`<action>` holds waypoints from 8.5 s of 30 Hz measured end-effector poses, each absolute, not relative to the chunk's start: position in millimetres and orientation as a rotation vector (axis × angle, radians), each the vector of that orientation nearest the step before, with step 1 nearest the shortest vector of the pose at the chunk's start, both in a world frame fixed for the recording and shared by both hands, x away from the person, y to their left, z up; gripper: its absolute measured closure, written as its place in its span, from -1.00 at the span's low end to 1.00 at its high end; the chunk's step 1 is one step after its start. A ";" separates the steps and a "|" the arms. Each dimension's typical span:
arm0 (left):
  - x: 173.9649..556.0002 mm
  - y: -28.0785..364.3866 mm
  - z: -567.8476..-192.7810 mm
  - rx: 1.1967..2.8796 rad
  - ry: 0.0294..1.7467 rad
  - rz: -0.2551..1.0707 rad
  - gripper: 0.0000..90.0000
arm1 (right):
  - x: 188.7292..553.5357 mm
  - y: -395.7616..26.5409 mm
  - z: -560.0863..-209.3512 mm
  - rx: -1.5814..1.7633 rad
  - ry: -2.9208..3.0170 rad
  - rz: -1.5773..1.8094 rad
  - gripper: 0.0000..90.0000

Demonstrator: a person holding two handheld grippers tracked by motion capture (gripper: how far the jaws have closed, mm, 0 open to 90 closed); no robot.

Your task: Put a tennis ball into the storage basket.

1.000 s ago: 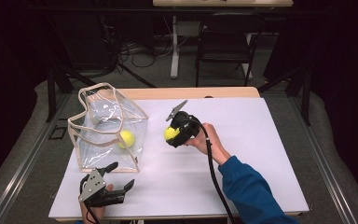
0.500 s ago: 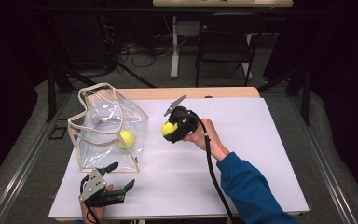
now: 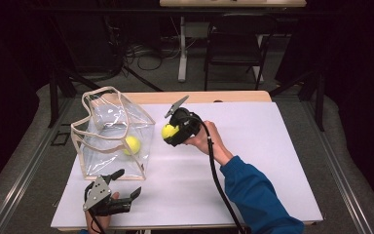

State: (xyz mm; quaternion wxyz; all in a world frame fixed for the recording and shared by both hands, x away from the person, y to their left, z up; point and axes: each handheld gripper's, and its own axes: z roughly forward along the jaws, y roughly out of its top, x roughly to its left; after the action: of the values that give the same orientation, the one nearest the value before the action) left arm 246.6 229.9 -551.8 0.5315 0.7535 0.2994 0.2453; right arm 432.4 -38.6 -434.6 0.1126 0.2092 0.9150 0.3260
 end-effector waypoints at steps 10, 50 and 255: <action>245.4 230.8 -551.5 1.794 0.712 0.588 -0.64 | 431.5 -29.1 -427.3 0.598 2.652 0.984 -0.40; 247.2 232.8 -550.7 1.780 0.723 0.596 -0.64 | 439.1 -14.7 -387.2 0.598 2.520 1.141 -0.40; 249.5 237.1 -549.9 1.771 0.713 0.531 -0.64 | 429.9 122.1 -366.4 0.399 2.631 1.140 -0.43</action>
State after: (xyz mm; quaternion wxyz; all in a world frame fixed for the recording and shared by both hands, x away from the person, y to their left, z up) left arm 249.5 237.1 -549.9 0.5478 0.7477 0.3010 0.2243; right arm 429.9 122.1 -366.4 0.1231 0.1369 0.9019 0.3907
